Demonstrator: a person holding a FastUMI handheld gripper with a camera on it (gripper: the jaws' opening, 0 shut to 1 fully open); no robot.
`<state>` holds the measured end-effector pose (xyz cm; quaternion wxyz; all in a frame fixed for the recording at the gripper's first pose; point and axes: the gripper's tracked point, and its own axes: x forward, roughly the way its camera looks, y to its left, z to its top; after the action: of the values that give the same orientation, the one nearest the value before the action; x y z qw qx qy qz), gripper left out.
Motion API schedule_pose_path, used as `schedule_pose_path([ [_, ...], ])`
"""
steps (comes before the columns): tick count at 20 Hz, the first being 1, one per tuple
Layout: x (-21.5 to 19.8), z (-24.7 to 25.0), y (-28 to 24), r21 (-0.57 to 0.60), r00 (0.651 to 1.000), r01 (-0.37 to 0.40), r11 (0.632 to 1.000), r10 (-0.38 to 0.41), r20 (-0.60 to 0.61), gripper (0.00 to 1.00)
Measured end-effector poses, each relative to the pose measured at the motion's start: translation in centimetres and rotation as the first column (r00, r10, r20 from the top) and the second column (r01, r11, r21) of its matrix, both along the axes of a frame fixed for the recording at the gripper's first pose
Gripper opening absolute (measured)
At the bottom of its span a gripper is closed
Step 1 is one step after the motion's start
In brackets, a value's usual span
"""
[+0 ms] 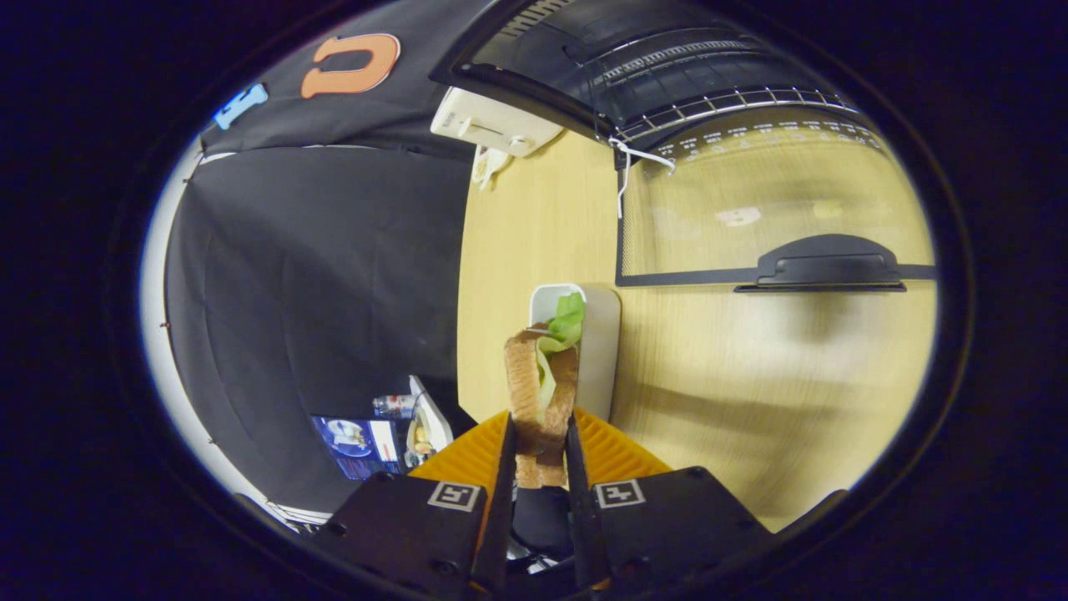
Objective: Open the toaster oven, put the food inside, and close the toaster oven door.
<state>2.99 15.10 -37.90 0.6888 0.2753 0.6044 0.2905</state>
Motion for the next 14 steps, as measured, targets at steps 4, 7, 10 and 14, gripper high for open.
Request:
schedule_pose_path([
  [4, -0.7, 3.8, -0.3, 0.07, 1.0, 0.017, 0.997, -0.018, 0.019, 0.31],
  [7, -0.6, 7.5, -1.1, 0.133, 0.996, 0.059, 0.989, -0.067, 0.06, 0.31],
  [10, -0.3, 10.9, -2.8, 0.18, 0.983, 0.113, 0.977, -0.136, 0.122, 0.31],
  [14, 0.7, 14.2, -6.3, 0.241, 0.945, 0.227, 0.943, -0.274, 0.181, 0.31],
])
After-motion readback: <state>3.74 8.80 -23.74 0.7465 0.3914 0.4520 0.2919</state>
